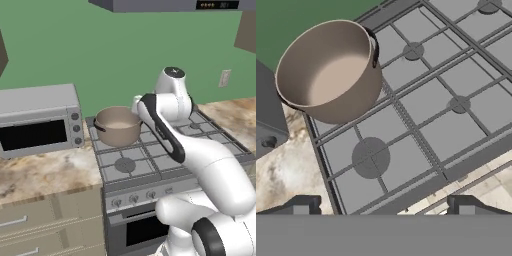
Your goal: Move the pot and pan from the stove into the sink.
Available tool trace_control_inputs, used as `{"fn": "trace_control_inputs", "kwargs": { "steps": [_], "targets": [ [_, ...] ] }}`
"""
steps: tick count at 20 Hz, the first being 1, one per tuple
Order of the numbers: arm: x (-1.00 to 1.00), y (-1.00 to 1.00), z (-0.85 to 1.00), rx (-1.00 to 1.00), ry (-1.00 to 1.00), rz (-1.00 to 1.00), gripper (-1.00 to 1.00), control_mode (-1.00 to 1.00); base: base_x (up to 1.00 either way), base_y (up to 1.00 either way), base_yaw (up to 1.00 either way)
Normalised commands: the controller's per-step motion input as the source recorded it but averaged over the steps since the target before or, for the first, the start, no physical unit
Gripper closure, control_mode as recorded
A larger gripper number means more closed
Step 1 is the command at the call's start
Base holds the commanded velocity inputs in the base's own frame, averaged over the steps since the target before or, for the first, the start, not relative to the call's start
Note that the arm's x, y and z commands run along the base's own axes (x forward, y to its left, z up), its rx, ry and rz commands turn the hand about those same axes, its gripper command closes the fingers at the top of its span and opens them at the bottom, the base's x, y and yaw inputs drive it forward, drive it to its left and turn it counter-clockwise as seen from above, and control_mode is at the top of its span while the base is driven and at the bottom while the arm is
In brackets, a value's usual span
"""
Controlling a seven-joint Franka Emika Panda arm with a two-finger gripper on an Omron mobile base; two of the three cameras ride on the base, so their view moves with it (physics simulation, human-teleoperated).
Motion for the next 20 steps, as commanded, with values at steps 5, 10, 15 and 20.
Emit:
{"fn": "trace_control_inputs", "kwargs": {
  "steps": [5, 10, 15, 20],
  "targets": [
    [0.24, 0.0, -0.23, 0.0, 0.0, 0.0, -1.0, -1.0, 0.0, 0.0, 0.0],
    [0.41, 0.0, -0.22, 0.0, 0.0, -0.04, -1.0, -1.0, 0.0, 0.0, 0.0],
    [0.56, 0.0, -0.25, 0.0, 0.0, -0.07, -1.0, -1.0, 0.0, 0.0, 0.0],
    [0.53, 0.0, -0.26, 0.01, 0.0, -0.07, -1.0, -1.0, 0.0, 0.0, 0.0]
  ]
}}
